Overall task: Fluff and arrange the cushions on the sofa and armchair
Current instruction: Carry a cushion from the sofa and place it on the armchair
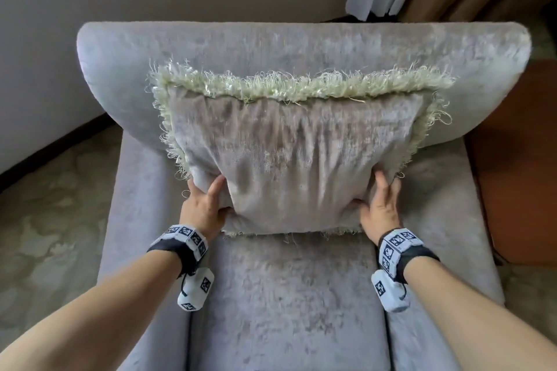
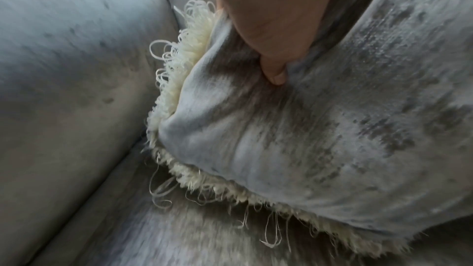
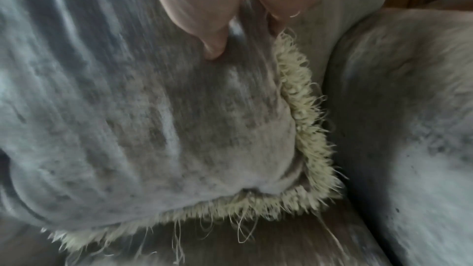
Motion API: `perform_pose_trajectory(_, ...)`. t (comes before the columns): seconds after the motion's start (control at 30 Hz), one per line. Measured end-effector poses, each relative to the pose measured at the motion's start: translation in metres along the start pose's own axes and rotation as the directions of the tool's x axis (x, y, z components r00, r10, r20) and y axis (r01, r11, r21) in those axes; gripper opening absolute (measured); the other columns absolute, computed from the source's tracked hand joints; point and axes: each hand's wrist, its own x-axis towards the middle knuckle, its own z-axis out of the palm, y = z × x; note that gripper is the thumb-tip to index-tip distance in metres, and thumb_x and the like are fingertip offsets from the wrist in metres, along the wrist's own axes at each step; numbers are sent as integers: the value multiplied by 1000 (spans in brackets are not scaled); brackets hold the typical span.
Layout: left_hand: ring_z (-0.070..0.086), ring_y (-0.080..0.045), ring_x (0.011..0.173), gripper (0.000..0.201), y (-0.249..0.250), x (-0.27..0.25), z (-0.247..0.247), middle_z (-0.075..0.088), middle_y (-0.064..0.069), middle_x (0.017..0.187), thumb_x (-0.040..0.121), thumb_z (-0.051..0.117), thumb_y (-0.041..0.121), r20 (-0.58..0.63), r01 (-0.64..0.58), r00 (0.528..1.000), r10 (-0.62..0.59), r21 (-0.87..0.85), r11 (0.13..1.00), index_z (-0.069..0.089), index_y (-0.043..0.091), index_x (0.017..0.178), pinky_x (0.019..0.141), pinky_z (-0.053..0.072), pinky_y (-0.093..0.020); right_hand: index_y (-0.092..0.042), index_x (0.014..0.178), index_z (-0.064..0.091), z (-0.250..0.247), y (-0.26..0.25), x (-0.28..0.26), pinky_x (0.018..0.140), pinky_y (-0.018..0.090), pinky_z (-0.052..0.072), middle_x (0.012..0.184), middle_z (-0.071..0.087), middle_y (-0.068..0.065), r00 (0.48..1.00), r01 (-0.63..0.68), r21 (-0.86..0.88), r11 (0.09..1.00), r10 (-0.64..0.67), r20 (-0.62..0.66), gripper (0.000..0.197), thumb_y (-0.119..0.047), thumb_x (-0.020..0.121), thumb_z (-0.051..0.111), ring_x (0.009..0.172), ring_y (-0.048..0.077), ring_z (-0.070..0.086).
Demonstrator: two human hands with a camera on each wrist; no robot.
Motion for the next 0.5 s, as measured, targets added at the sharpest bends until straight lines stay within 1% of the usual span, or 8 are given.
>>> perform_pose_trajectory(0.07, 57, -55, 63, 86, -4, 7, 15, 37, -39, 118, 66, 81, 15, -9, 12, 1000, -13, -12, 1000, 25, 42, 126, 61, 52, -53, -34, 135, 16, 10, 13, 7, 101, 46, 35, 143, 17, 40, 1000, -2, -29, 1000, 2, -4, 91, 15, 74, 63, 125, 61, 33)
perform_pose_trajectory(0.13, 56, -54, 57, 90, -10, 10, 32, 41, -43, 110, 60, 85, 10, -9, 2, 1000, -2, -26, 1000, 27, 35, 125, 53, 51, -52, -32, 135, 16, 19, 25, 14, 98, 53, 39, 144, 16, 42, 1000, 5, -26, 1000, -5, -11, 93, 13, 74, 69, 124, 64, 33)
perform_pose_trajectory(0.2, 55, -55, 56, 93, -19, 9, 48, 46, -44, 100, 52, 87, 4, 17, -25, 1000, 26, -10, 1000, 31, 23, 125, 46, 50, -53, -29, 136, 15, 28, 37, 17, 87, 60, 47, 144, 17, 43, 1000, -10, -30, 1000, 10, 2, 92, 9, 73, 72, 118, 67, 38)
perform_pose_trajectory(0.23, 54, -56, 60, 94, -25, 8, 56, 51, -42, 95, 48, 87, 2, 34, -48, 998, 47, 30, 998, 34, 16, 124, 45, 50, -54, -27, 136, 15, 32, 41, 17, 79, 61, 49, 143, 18, 44, 1000, -22, -36, 999, 22, 13, 92, 7, 73, 73, 111, 69, 43)
perform_pose_trajectory(0.3, 53, -57, 73, 91, -39, 8, 70, 59, -34, 87, 43, 86, 0, 28, -123, 992, 120, 159, 980, 38, 4, 121, 49, 51, -55, -27, 136, 13, 38, 49, 14, 69, 62, 52, 141, 21, 46, 999, -30, -54, 998, 32, 37, 93, 5, 73, 74, 99, 69, 48)
perform_pose_trajectory(0.33, 52, -56, 78, 91, -45, 9, 74, 61, -32, 86, 45, 84, 2, 24, -149, 989, 147, 199, 969, 36, 3, 122, 55, 52, -56, -29, 137, 11, 41, 52, 12, 68, 62, 52, 140, 21, 46, 998, -31, -60, 998, 33, 47, 95, 4, 73, 73, 97, 69, 48)
perform_pose_trajectory(0.4, 49, -53, 84, 92, -51, 12, 77, 61, -31, 88, 52, 81, 7, 14, -162, 986, 163, 240, 957, 30, 4, 128, 64, 50, -57, -33, 138, 7, 44, 54, 11, 67, 61, 52, 138, 22, 47, 998, -13, -67, 998, 17, 53, 100, 5, 72, 73, 98, 69, 48)
perform_pose_trajectory(0.5, 46, -48, 85, 89, -46, 15, 74, 60, -31, 91, 54, 78, 8, -37, -195, 977, 212, 261, 945, 30, 5, 129, 65, 48, -54, -35, 138, 2, 44, 54, 13, 69, 58, 52, 135, 26, 46, 998, 8, -53, 999, -5, 55, 107, 6, 70, 73, 100, 66, 48)
